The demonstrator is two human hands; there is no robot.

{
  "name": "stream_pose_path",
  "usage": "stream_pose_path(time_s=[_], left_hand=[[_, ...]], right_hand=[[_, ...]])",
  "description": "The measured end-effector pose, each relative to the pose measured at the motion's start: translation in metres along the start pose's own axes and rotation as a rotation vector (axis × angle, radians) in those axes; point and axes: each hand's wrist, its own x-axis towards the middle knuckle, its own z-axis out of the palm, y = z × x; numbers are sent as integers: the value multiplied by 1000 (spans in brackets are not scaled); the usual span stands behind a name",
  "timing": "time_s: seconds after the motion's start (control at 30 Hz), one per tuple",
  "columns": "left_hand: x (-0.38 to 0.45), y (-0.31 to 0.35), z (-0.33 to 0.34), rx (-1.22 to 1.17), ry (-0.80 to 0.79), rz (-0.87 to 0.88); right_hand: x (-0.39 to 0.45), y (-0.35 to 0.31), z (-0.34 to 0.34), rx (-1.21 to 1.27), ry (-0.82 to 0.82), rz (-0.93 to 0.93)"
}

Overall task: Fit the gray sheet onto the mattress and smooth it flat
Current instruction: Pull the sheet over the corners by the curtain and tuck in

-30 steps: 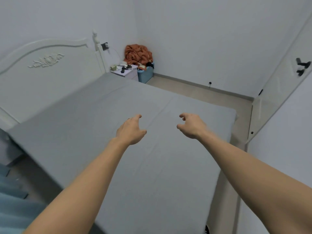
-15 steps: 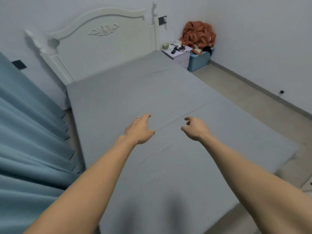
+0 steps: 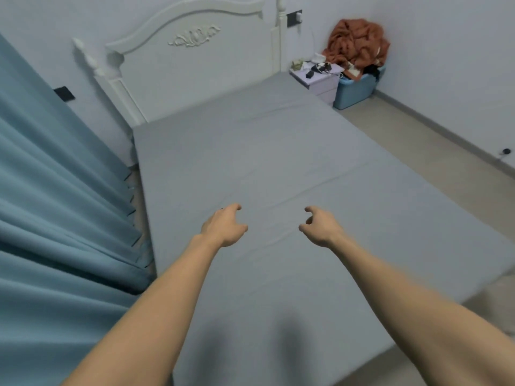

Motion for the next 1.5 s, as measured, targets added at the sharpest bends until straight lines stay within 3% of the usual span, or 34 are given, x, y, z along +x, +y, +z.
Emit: stream_pose_path(time_s=[0.27,0.47,0.7,0.97,1.23,1.5], left_hand=[[22,104,25,-62,-15,242],[44,182,65,-71,-77,305],[113,310,120,-99,-112,171],[151,455,164,-82,-164,115],[191,530,164,-65,-50,209],[239,576,178,-123,-72,114]], right_hand=[[-20,83,-110,-64,223,170],[7,171,-152,-62,195,245],[110,281,-238,-47,94,203],[160,364,-323,-28,-19,171],[184,387,-369,-67,1,156],[274,419,-438,-113,-68,90]])
